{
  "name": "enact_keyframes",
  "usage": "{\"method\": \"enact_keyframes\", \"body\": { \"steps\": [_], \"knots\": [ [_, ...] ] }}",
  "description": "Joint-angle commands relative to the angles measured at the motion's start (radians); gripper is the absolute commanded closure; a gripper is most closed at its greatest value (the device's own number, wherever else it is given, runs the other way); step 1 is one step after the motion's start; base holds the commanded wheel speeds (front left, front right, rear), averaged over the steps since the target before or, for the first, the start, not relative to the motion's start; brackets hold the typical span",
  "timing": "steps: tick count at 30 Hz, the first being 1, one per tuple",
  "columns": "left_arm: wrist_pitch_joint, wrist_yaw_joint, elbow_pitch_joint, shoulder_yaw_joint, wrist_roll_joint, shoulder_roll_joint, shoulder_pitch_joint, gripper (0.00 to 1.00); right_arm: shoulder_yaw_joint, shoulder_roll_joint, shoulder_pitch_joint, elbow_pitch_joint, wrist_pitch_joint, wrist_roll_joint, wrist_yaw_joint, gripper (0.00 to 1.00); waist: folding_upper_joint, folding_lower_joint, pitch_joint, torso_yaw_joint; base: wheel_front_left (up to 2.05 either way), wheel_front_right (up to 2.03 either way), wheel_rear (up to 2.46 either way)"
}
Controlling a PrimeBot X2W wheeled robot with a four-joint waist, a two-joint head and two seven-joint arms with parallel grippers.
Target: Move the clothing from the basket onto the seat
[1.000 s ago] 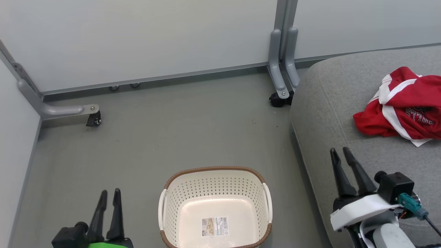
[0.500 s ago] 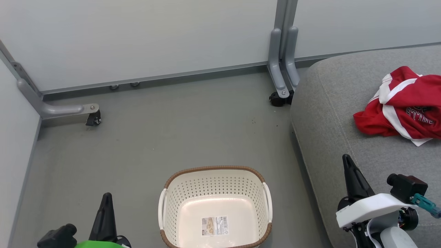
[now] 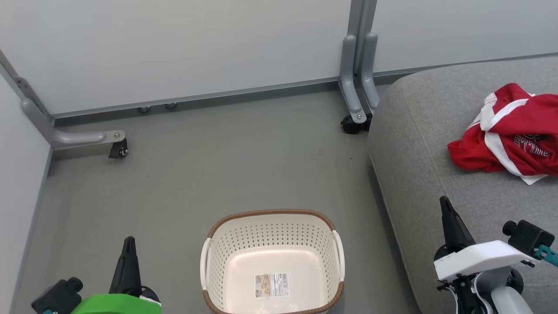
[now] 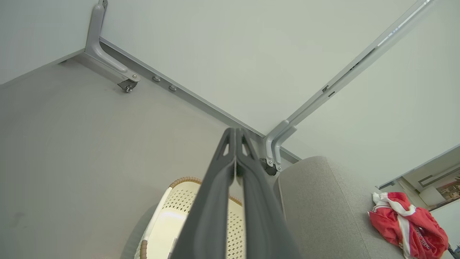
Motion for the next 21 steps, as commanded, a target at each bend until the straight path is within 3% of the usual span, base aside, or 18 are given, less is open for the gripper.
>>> {"method": "enact_keyframes", "body": {
  "steps": [1,21],
  "knots": [
    [0.006,-0.001,-0.013,0.007,-0.038,0.012,-0.033,1.0,-0.01,-0.002,-0.031,-0.011,0.009,0.034,0.0,1.0,0.0,0.0,0.0,0.0,0.0,0.0,0.0],
    [0.07,-0.001,-0.006,0.022,-0.282,0.018,-0.071,1.0,-0.05,0.014,-0.041,-0.007,0.077,0.273,0.0,1.0,0.0,0.0,0.005,0.001,0.0,0.0,0.0]
  ]
}}
